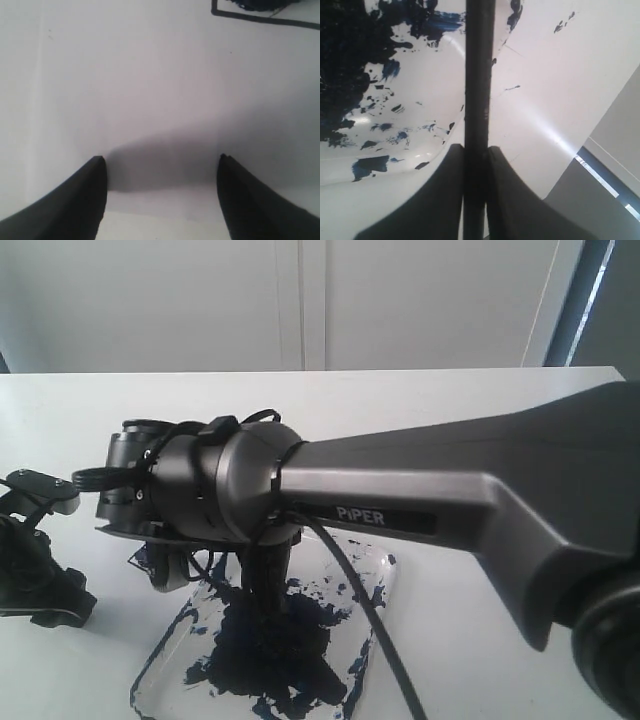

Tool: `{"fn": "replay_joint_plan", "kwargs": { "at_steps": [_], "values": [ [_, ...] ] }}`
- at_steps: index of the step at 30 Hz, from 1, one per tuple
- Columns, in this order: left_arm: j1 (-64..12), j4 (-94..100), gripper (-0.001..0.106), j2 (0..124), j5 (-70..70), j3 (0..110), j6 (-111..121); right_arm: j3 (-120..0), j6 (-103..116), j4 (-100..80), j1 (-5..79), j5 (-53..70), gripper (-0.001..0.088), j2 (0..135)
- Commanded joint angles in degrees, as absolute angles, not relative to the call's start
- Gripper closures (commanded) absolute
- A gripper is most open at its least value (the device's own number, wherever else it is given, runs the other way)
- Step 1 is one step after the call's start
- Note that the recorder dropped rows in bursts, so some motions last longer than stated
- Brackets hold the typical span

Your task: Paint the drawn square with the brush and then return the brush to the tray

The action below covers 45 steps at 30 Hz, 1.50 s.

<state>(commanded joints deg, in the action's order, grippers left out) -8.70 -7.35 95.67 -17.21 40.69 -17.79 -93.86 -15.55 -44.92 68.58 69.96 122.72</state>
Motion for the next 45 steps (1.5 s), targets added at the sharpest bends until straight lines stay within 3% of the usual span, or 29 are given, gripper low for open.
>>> {"fn": "replay_joint_plan", "kwargs": {
  "at_steps": [29,45],
  "values": [
    [-8.7,-7.35,0.038,95.67,-17.43,40.69,-17.79,-93.99,-8.66,-52.3,64.51,69.96,0.0868,125.52],
    [-8.7,-7.35,0.038,95.67,-17.19,40.69,-17.79,-93.99,-10.25,-46.09,70.24,69.96,0.0868,125.52]
  ]
}}
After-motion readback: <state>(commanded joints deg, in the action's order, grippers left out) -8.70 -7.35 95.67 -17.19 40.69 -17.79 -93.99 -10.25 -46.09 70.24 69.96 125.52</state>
